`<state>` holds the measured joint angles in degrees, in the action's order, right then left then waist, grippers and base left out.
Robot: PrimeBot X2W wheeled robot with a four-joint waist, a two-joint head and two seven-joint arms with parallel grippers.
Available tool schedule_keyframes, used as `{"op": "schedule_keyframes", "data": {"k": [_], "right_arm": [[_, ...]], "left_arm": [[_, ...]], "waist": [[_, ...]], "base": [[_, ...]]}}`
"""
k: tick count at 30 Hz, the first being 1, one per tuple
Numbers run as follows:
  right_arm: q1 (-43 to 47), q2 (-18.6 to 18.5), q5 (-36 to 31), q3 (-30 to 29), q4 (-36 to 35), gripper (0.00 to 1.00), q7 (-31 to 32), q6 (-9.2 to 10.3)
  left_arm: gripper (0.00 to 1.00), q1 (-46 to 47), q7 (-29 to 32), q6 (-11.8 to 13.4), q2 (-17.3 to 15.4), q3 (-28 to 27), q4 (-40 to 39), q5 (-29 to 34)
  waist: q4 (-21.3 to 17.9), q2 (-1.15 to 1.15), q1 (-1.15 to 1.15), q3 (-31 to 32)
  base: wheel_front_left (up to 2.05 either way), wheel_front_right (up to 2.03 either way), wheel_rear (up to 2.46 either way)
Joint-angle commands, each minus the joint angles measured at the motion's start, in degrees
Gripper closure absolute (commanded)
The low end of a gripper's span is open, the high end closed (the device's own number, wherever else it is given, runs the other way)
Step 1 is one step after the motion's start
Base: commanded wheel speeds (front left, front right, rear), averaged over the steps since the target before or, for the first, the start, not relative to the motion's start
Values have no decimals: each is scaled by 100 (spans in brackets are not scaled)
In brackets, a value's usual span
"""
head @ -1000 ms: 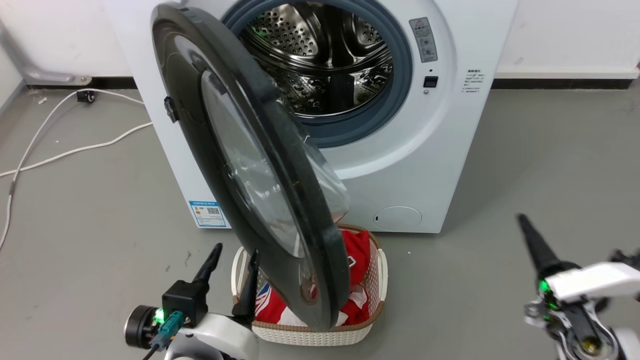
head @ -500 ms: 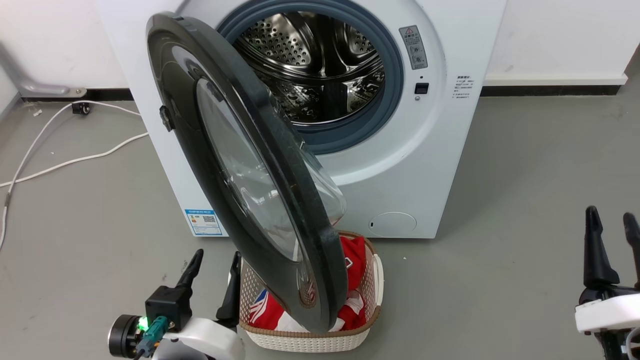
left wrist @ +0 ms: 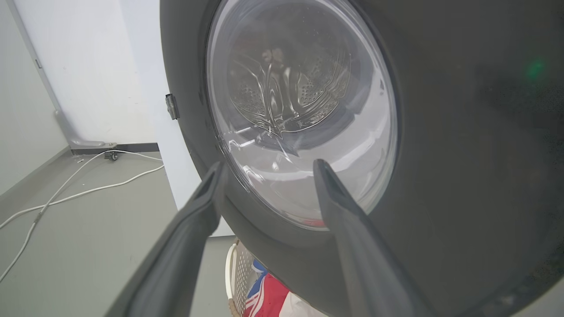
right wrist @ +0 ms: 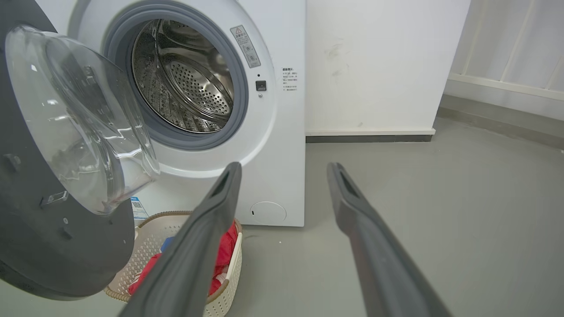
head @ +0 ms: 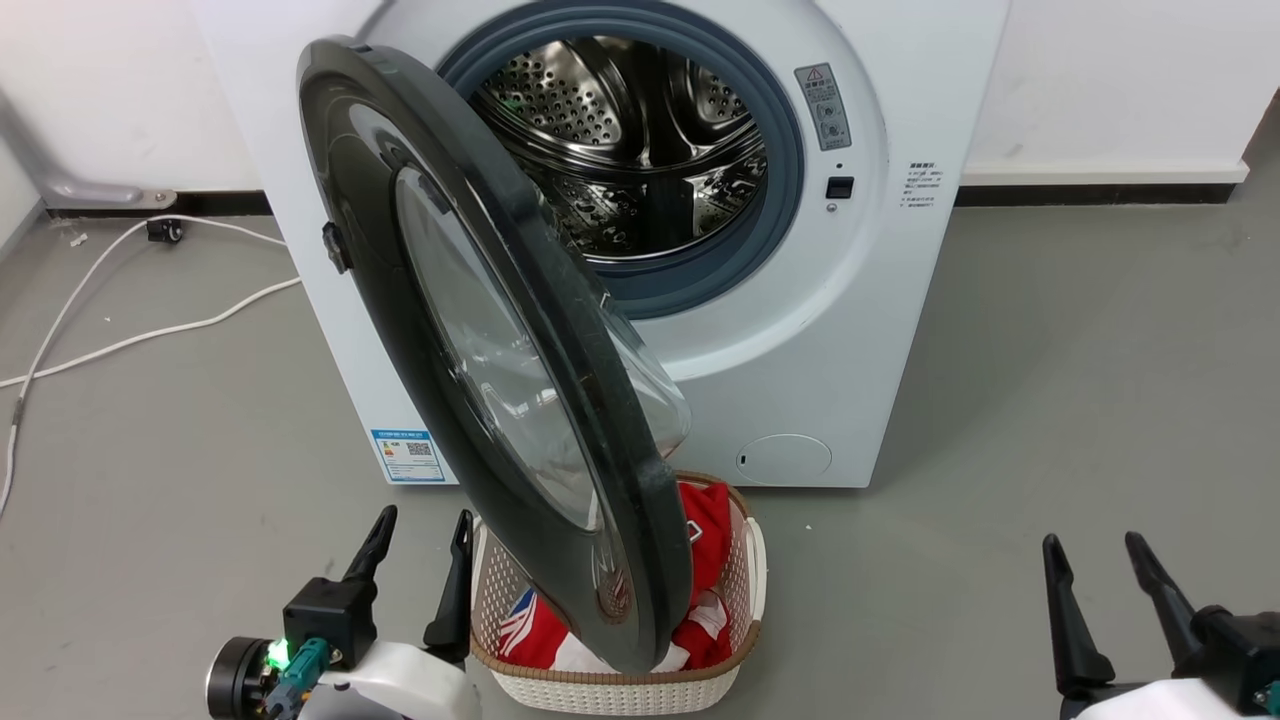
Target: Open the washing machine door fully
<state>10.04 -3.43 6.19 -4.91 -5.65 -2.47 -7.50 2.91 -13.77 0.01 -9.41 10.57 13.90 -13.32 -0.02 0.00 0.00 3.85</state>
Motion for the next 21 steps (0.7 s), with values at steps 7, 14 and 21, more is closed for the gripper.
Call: {"op": "schedule_keyframes", "data": {"k": [7,14,21], "right_arm": [[-208,57,107,71,362,0,-173,1],[-305,62,87,110,438,0,-244,1],[-310,62,99,144,412,0,-275,1]], "left_arm": [[0,-119,36,82,5,33,-28,-54],[0,-88,47,104,-37,49,-9,-87],[100,-74,89,67,-75,75,-42,-140]], "waist": [[26,0,0,-1],[45,0,0,-29],[52,0,0,-46]], "base": [[0,0,0],[0,0,0],[0,0,0]]}}
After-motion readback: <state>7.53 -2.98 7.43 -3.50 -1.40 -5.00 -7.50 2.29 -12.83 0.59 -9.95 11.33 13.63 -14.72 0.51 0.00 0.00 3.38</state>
